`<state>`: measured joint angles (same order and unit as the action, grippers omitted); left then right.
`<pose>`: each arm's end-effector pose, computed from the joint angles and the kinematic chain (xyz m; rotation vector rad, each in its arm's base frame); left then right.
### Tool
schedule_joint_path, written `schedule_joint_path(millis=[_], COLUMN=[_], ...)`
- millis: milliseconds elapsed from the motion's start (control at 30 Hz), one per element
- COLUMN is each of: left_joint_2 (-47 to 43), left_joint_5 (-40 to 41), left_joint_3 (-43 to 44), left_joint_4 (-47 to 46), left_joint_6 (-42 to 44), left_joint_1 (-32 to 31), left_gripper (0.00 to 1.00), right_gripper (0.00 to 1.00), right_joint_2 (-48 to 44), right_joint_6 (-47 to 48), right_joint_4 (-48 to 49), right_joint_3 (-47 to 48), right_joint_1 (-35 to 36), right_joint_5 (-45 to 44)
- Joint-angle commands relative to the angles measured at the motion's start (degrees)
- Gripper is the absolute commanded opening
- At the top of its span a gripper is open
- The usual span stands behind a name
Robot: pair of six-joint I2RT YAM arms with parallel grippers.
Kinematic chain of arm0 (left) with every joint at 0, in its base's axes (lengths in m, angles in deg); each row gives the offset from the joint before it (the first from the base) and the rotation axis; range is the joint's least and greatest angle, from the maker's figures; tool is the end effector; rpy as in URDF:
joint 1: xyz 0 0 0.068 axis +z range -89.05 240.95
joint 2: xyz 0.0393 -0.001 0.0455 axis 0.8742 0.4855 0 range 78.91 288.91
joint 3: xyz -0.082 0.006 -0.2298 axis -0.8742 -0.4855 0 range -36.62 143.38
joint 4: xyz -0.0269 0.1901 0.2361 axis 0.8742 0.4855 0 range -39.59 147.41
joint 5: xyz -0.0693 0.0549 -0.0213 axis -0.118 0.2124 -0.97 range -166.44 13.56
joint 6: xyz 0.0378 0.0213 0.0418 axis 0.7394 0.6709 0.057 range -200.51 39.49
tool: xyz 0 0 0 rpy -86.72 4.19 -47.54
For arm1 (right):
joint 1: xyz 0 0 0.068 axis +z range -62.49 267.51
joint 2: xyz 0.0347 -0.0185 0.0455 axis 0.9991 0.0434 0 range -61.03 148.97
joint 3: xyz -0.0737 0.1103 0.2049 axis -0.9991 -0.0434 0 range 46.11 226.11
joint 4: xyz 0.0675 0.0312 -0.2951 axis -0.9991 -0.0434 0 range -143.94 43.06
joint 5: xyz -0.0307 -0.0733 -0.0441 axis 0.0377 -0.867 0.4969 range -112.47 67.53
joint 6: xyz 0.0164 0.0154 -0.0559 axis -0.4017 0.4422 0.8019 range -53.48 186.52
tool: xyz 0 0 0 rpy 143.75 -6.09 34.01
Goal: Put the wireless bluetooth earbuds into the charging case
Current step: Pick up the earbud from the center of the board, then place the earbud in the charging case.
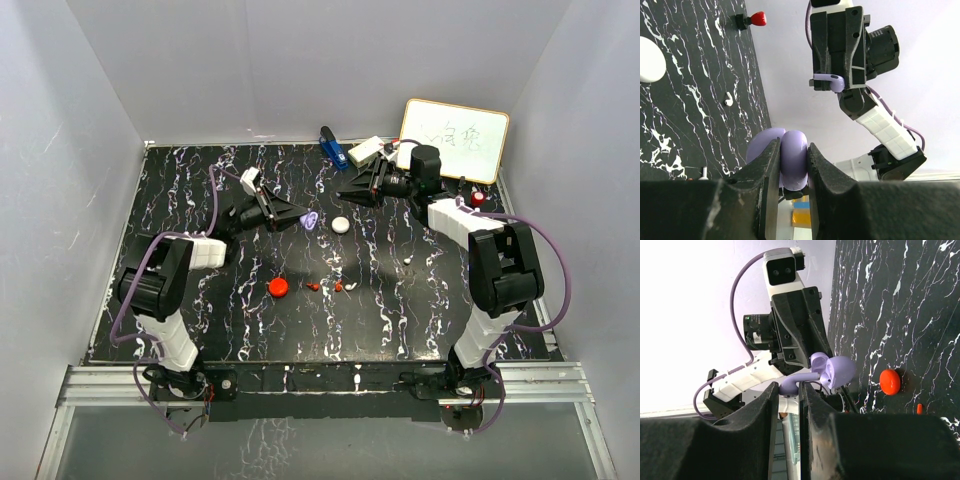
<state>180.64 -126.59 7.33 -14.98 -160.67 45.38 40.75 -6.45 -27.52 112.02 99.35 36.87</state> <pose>0.3519 -0.1337 0.1428 -0.1337 1.8367 -1.8858 0.4140 0.1259 0.1938 0.2893 2.1955 1.8841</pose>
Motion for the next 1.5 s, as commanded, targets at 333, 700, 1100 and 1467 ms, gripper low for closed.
schedule_joint_path(millis=[333, 700, 1100, 1467], left_joint_2=[4.64, 7.12, 9.14, 9.71], left_joint_5=[3.71, 4.25, 4.78, 5.55], left_joint_3=[5.98, 8.71, 11.41, 12.65], left_joint_4=[-6.02, -7.64, -7.05, -7.61], left_joint_6=[-0.77, -1.80, -1.96, -2.95], left_joint_1=[-3.46, -4.53, -5.57, -6.05], left_gripper=[0.00, 0.00, 0.00, 0.00], right_gripper=[0.00, 0.00, 0.00, 0.00], right_joint_2=[-1.03, -1.66, -1.67, -1.66], right_joint_6=[-2.75, -3.06, -3.28, -3.32], right_joint_4=[8.34, 9.09, 9.94, 11.00], right_joint_3=[-1.15, -2.58, -3.33, -4.77], right_joint_1=[-0.23, 0.07, 0.90, 1.34], right_joint_5=[1.13, 1.67, 1.62, 1.84])
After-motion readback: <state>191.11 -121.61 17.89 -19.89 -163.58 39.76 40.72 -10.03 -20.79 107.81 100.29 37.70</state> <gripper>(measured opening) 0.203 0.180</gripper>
